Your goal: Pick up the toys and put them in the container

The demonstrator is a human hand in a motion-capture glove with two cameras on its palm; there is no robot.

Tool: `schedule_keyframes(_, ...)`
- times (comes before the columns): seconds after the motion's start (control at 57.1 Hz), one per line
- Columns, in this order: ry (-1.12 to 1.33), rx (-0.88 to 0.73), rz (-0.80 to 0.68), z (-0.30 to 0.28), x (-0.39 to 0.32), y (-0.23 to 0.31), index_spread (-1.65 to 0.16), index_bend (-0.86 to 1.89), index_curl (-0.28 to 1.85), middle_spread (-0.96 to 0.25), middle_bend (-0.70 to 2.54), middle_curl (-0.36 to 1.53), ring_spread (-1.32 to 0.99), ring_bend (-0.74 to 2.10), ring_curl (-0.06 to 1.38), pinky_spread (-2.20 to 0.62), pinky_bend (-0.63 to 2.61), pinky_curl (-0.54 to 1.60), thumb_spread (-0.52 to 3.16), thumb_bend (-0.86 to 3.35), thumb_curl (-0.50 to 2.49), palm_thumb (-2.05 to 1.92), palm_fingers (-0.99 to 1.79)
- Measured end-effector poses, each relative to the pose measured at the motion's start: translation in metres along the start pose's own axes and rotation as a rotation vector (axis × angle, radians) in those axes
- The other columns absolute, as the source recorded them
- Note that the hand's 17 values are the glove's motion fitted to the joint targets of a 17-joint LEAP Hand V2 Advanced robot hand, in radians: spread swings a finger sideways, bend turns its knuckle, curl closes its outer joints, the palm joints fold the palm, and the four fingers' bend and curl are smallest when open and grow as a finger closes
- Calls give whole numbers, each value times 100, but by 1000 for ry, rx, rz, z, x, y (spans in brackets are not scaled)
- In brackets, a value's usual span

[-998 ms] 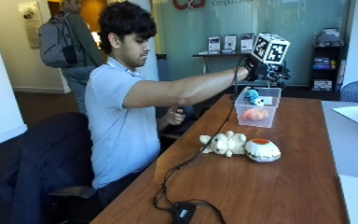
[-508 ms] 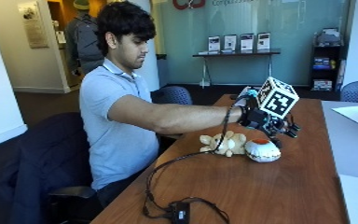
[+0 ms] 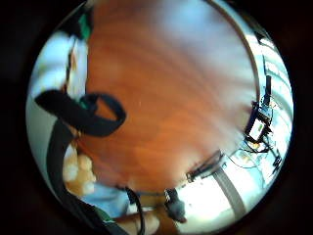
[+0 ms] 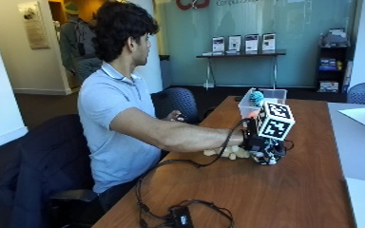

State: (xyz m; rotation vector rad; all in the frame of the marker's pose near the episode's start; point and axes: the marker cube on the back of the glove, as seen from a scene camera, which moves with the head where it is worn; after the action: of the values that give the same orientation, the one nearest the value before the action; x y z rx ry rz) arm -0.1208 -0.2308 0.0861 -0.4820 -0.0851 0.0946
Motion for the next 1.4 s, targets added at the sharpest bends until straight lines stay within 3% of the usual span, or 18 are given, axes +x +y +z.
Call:
schedule_keyframes(0.175, -16, 164, -40, -5, -3, -5, -26, 33, 31, -1, 32, 24, -17, 82, 39, -33, 109, 31, 153, 45, 53, 77, 94)
schedule_keyframes(0.403, -98, 258, -33, -54, -20, 0, -24, 39, 40, -3, 42, 32, -24, 89, 47, -38, 96, 32, 123, 38, 68, 85, 104)
schedule_keyframes(0.648, -101, 374, -220, -158, -162, 13, -23, 37, 46, -5, 45, 38, -25, 91, 51, -40, 92, 34, 98, 32, 78, 87, 105)
schedule_keyframes(0.806, -69, 415, -349, -193, -261, 23, -23, 34, 48, -5, 45, 41, -25, 90, 52, -40, 91, 36, 90, 29, 83, 87, 105)
schedule_keyframes(0.946, -6, 389, -472, -192, -338, 27, -23, 32, 50, -4, 43, 43, -24, 89, 52, -40, 90, 37, 85, 27, 86, 87, 105)
schedule_keyframes(1.121, -34, 264, -507, -168, -382, 13, -25, 19, 51, -3, 40, 45, -22, 84, 52, -40, 92, 38, 88, 26, 87, 85, 96)
schedule_keyframes(1.226, 28, 50, -489, -143, -392, 5, -26, 16, 49, -2, 38, 46, -22, 81, 50, -39, 94, 38, 88, 23, 88, 82, 94)
schedule_keyframes(1.261, 50, -66, -470, -135, -393, 4, -26, 13, 48, -1, 35, 46, -22, 79, 51, -39, 100, 40, 92, 21, 87, 79, 85)
schedule_keyframes(1.279, 57, -118, -462, -131, -393, 3, -27, 5, 46, -1, 28, 44, -21, 71, 48, -39, 110, 43, 103, 22, 84, 74, 67)
schedule_keyframes(1.296, 61, -156, -458, -128, -393, 3, -28, 1, 44, 1, 11, 40, -16, 51, 44, -34, 124, 48, 110, 9, 77, 52, 10)
schedule_keyframes(1.314, 59, -176, -458, -126, -392, 3, -28, 6, 49, 1, 12, 42, -14, 52, 52, -32, 133, 54, 114, 5, 74, 46, -4)
schedule_keyframes(1.331, 54, -180, -459, -125, -391, 3, -27, 7, 49, 2, 10, 40, -11, 43, 50, -27, 138, 55, 115, -4, 68, 32, -23)
schedule_keyframes(1.401, 37, -134, -470, -123, -380, 4, -29, 5, 37, 3, 6, 33, -6, 23, 37, -17, 142, 50, 121, -8, 59, 10, -26)
